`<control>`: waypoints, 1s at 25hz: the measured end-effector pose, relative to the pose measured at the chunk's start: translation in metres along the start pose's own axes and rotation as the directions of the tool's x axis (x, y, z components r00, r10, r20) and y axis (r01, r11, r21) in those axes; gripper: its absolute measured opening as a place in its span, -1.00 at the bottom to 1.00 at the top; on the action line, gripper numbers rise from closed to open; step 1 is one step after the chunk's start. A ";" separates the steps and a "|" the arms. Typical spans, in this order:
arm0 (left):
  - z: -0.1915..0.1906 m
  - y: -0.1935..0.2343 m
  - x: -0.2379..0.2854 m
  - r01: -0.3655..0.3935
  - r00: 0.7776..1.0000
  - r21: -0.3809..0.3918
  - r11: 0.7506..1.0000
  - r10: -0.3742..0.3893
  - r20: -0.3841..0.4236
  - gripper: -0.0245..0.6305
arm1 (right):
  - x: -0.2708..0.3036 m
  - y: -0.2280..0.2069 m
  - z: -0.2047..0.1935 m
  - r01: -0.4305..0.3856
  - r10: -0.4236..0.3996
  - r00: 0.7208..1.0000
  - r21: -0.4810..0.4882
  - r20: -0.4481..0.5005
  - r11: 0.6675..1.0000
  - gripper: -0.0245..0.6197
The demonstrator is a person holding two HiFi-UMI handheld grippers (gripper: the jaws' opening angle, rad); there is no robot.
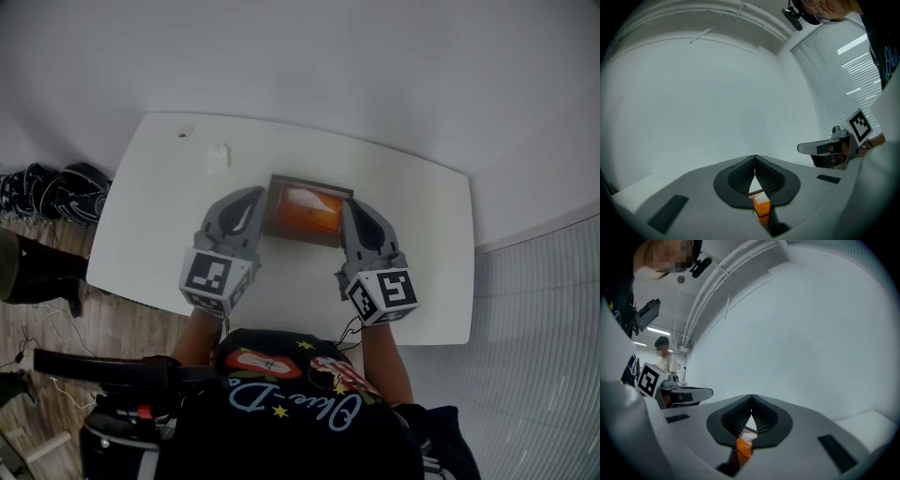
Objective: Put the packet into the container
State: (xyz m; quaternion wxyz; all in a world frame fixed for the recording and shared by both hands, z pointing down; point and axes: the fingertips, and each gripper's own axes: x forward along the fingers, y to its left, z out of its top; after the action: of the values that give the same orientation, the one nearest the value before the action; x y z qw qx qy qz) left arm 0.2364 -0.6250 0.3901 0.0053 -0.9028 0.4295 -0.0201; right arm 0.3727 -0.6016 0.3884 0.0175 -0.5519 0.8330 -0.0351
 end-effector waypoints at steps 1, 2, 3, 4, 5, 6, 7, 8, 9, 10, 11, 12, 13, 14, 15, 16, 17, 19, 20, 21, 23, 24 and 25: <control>0.000 0.000 0.000 0.001 1.000 -0.001 1.000 -0.001 -0.001 -0.90 | 0.000 0.000 0.000 -0.001 0.001 1.000 -0.001 0.003 1.000 -0.88; -0.002 0.000 0.001 0.002 1.000 -0.001 1.000 -0.002 -0.003 -0.90 | 0.000 0.000 0.000 -0.001 0.001 1.000 -0.003 0.005 1.000 -0.88; -0.003 0.000 0.002 0.002 1.000 -0.002 1.000 -0.002 -0.007 -0.90 | 0.000 0.000 0.000 0.000 0.000 1.000 -0.003 0.006 1.000 -0.88; -0.004 0.000 0.003 0.002 1.000 -0.002 1.000 -0.002 -0.010 -0.90 | 0.001 0.000 -0.001 0.001 -0.001 1.000 -0.002 0.005 1.000 -0.88; -0.005 0.001 0.004 0.002 1.000 -0.002 1.000 -0.002 -0.012 -0.90 | 0.001 -0.001 -0.002 0.004 -0.004 1.000 -0.002 0.002 1.000 -0.88; -0.006 0.001 0.005 0.002 1.000 -0.002 1.000 -0.002 -0.014 -0.90 | 0.001 -0.001 -0.002 0.007 -0.007 1.000 -0.003 0.000 1.000 -0.88; -0.007 0.001 0.005 0.001 1.000 -0.003 1.000 -0.001 -0.015 -0.90 | 0.001 -0.001 -0.003 0.009 -0.009 1.000 -0.005 -0.003 1.000 -0.88; -0.007 0.000 0.004 0.000 1.000 -0.004 1.000 0.000 -0.015 -0.90 | 0.000 -0.001 -0.003 0.010 -0.010 1.000 -0.007 -0.004 1.000 -0.88; -0.008 0.000 0.003 -0.002 1.000 -0.004 1.000 0.002 -0.013 -0.90 | -0.002 -0.001 -0.004 0.010 -0.010 1.000 -0.009 -0.004 1.000 -0.88; -0.008 -0.001 0.002 -0.003 1.000 -0.003 1.000 0.003 -0.012 -0.90 | -0.004 0.000 -0.004 0.010 -0.010 1.000 -0.012 -0.004 1.000 -0.88; -0.008 -0.001 0.001 -0.005 1.000 -0.003 1.000 0.005 -0.011 -0.90 | -0.005 0.001 -0.004 0.010 -0.010 1.000 -0.015 -0.004 1.000 -0.88; -0.008 -0.001 0.001 -0.006 1.000 -0.003 1.000 0.006 -0.012 -0.90 | -0.005 0.001 -0.004 0.010 -0.011 1.000 -0.018 -0.004 1.000 -0.88; -0.008 -0.001 0.002 -0.007 1.000 -0.003 1.000 0.007 -0.013 -0.90 | -0.004 0.001 -0.004 0.011 -0.012 1.000 -0.019 -0.005 1.000 -0.88; -0.008 0.000 0.002 -0.008 1.000 -0.003 1.000 0.007 -0.016 -0.90 | -0.003 0.001 -0.004 0.012 -0.012 1.000 -0.019 -0.006 1.000 -0.88; -0.008 0.000 0.004 -0.007 1.000 -0.005 1.000 0.007 -0.018 -0.90 | -0.002 0.000 -0.005 0.013 -0.013 1.000 -0.019 -0.008 1.000 -0.88; -0.008 0.001 0.005 -0.007 1.000 -0.005 1.000 0.007 -0.019 -0.90 | -0.001 -0.001 -0.005 0.013 -0.013 1.000 -0.019 -0.010 1.000 -0.88; -0.008 0.001 0.006 -0.007 1.000 -0.005 1.000 0.007 -0.020 -0.90 | 0.000 -0.001 -0.005 0.013 -0.013 1.000 -0.019 -0.012 1.000 -0.88; -0.009 0.002 0.007 -0.009 1.000 -0.009 1.000 0.009 -0.020 -0.90 | 0.000 -0.001 -0.005 0.011 -0.011 1.000 -0.021 -0.015 1.000 -0.88; -0.009 0.002 0.007 -0.010 1.000 -0.011 1.000 0.010 -0.020 -0.90 | 0.000 -0.001 -0.005 0.010 -0.011 1.000 -0.023 -0.015 1.000 -0.88; -0.009 0.003 0.007 -0.011 1.000 -0.014 1.000 0.011 -0.021 -0.90 | 0.000 0.000 -0.005 0.010 -0.011 1.000 -0.024 -0.015 1.000 -0.88; -0.009 0.003 0.006 -0.012 1.000 -0.015 1.000 0.011 -0.023 -0.90 | 0.000 -0.001 -0.005 0.011 -0.012 1.000 -0.024 -0.015 1.000 -0.88; -0.010 0.003 0.006 -0.013 1.000 -0.015 1.000 0.012 -0.023 -0.90 | 0.000 -0.001 -0.005 0.012 -0.012 1.000 -0.024 -0.016 1.000 -0.88; -0.009 0.004 0.006 -0.015 1.000 -0.014 1.000 0.015 -0.022 -0.90 | 0.000 -0.001 -0.005 0.012 -0.012 1.000 -0.025 -0.018 1.000 -0.88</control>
State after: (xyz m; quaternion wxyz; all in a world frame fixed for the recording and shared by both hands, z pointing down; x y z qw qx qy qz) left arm 0.2372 -0.6320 0.3995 -0.0057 -0.8993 0.4365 -0.0269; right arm 0.3734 -0.6018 0.3933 0.0031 -0.5567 0.8301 -0.0298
